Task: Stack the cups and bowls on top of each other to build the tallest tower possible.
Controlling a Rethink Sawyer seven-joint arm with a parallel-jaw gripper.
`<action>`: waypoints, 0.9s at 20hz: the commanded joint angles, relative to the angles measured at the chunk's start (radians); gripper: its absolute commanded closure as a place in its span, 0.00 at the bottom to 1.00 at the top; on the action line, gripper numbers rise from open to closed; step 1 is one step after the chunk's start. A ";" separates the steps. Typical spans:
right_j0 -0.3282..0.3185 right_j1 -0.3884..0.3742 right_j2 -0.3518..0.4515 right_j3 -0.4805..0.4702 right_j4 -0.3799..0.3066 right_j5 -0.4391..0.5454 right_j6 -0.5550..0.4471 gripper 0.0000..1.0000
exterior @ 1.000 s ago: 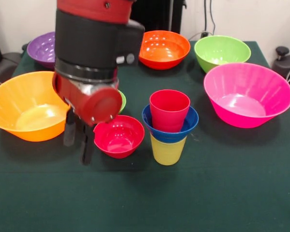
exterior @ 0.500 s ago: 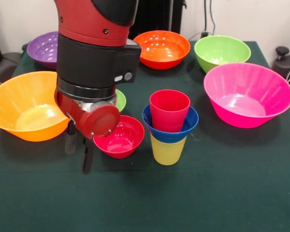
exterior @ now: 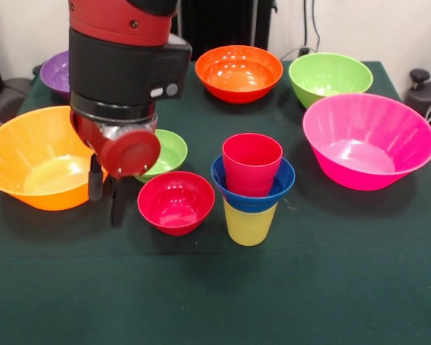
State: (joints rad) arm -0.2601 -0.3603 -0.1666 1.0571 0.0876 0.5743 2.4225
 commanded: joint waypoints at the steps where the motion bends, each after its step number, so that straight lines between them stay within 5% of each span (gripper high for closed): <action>1: 0.004 -0.036 0.085 0.154 -0.038 0.004 -0.025 0.00; 18: 0.030 0.035 0.051 0.162 -0.026 -0.098 0.075 0.00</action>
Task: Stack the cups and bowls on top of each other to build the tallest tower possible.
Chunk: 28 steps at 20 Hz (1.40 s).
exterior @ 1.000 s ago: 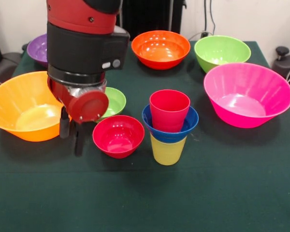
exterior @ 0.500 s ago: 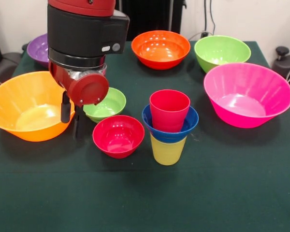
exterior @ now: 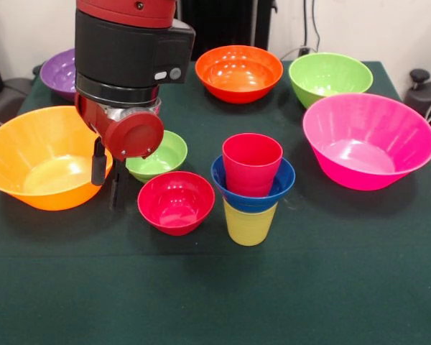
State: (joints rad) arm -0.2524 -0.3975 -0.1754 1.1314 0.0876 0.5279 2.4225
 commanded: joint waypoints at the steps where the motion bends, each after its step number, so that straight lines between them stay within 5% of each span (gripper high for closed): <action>1: 0.022 0.076 0.061 0.087 -0.024 -0.057 0.077 0.00; 28: 0.130 0.202 -0.033 -0.033 0.083 -0.029 0.158 0.00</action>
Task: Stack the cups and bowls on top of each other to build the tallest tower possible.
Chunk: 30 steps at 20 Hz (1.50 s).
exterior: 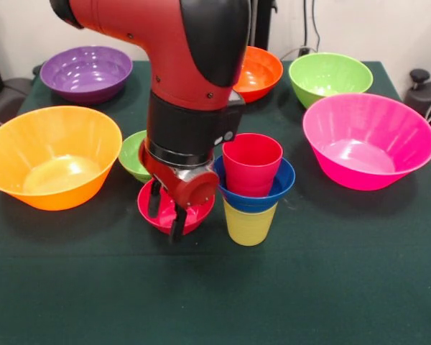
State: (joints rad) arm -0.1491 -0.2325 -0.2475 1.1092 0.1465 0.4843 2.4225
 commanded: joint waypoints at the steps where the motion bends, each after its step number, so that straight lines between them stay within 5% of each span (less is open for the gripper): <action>1: 0.028 0.037 0.038 -0.006 0.027 0.009 0.154 0.00; 30: -0.007 0.045 0.119 0.144 0.087 -0.082 0.130 0.00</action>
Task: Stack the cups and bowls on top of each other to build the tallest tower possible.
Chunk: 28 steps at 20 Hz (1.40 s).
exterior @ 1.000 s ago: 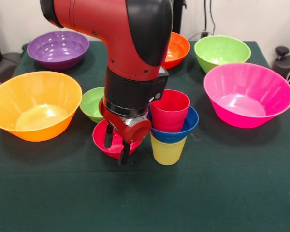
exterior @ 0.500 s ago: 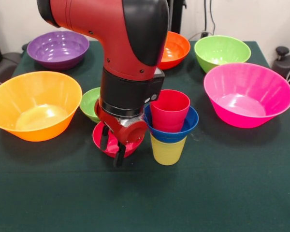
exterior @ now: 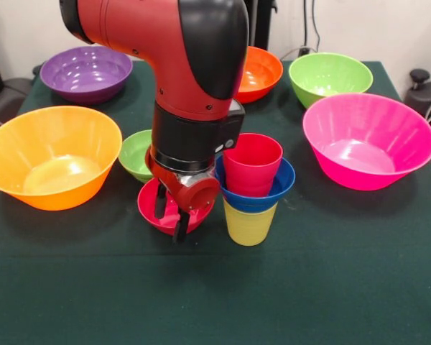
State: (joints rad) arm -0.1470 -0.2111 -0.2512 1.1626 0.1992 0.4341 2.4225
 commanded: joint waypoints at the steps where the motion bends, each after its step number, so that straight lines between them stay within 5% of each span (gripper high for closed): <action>1: -0.008 0.025 0.121 0.091 0.037 -0.034 0.131 0.00; 10: -0.022 0.031 0.101 0.033 0.067 0.026 0.107 0.00; 28: -0.092 0.106 0.182 0.010 0.065 0.063 0.029 0.00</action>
State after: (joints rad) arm -0.2082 -0.1590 -0.2256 1.1680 0.2459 0.4337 2.4225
